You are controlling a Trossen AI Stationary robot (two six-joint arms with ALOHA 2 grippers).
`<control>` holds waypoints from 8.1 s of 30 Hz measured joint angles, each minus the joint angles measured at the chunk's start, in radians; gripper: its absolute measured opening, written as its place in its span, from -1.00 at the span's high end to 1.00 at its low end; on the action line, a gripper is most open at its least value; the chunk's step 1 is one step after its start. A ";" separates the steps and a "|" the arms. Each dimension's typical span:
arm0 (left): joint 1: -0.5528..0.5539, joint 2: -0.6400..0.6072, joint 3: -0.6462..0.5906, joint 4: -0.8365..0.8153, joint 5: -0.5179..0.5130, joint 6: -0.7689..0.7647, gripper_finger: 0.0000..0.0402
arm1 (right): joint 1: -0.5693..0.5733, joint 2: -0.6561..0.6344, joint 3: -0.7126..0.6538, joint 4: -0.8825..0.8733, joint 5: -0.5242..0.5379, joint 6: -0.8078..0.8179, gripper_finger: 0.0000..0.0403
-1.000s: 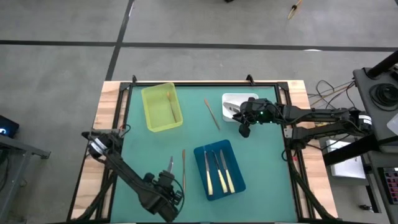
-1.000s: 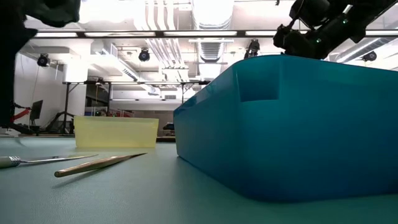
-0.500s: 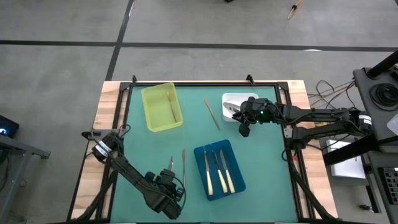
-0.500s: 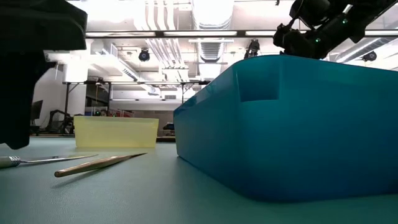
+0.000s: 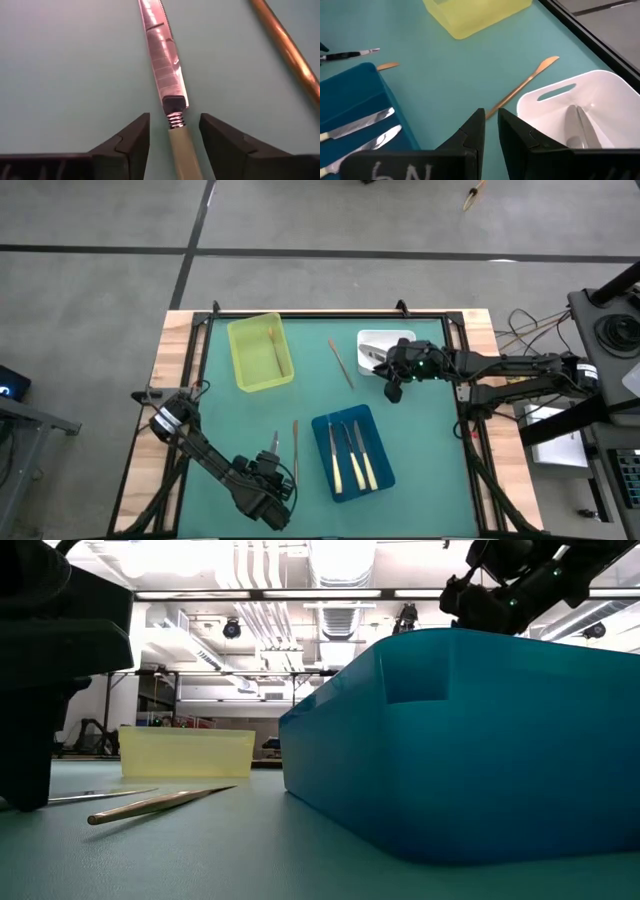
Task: Sort silverware by color (type)
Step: Put the green knife into the white bin
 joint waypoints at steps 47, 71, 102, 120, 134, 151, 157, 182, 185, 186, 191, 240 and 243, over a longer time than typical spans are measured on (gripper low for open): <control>-0.180 -0.115 -0.064 0.045 -0.417 0.422 1.00 | 0.017 0.000 -0.029 0.026 0.001 -0.039 0.79; -0.072 -0.521 -0.655 0.754 -0.363 0.677 1.00 | 0.016 0.000 -0.029 0.090 0.001 -0.117 0.79; -0.066 -0.360 -0.503 0.542 -0.311 0.490 -0.18 | 0.016 0.000 -0.029 0.165 0.010 -0.196 0.79; -0.071 -0.254 -0.499 0.588 -0.248 0.436 -0.10 | 0.016 0.000 -0.029 0.164 0.010 -0.196 0.79; -0.070 -0.251 -0.501 0.599 -0.238 0.411 0.35 | 0.016 0.000 -0.029 0.164 0.010 -0.195 0.79; -0.070 -0.260 -0.501 0.562 -0.229 0.364 0.78 | 0.016 0.000 -0.029 0.164 0.010 -0.195 0.79; -0.070 -0.264 -0.501 0.552 -0.226 0.362 0.79 | 0.016 0.000 -0.029 0.164 0.010 -0.195 0.79; -0.071 -0.336 -0.504 0.459 -0.213 0.375 1.00 | 0.016 0.000 -0.029 0.164 0.010 -0.195 0.79; -0.072 -0.348 -0.506 0.441 -0.217 0.375 0.99 | 0.016 0.000 -0.029 0.164 0.010 -0.195 0.79; -0.072 -0.352 -0.506 0.433 -0.218 0.375 0.99 | 0.016 0.000 -0.029 0.164 0.010 -0.195 0.79; -0.072 -0.374 -0.506 0.402 -0.231 0.373 0.99 | 0.016 0.000 -0.029 0.164 0.010 -0.195 0.79; -0.079 -0.838 -0.775 0.505 -0.110 0.900 1.00 | 0.173 0.481 0.540 0.003 0.005 -0.069 0.79; -0.108 -0.838 -0.775 0.503 -0.109 0.862 1.00 | 0.204 0.561 0.627 -0.047 0.004 -0.070 0.79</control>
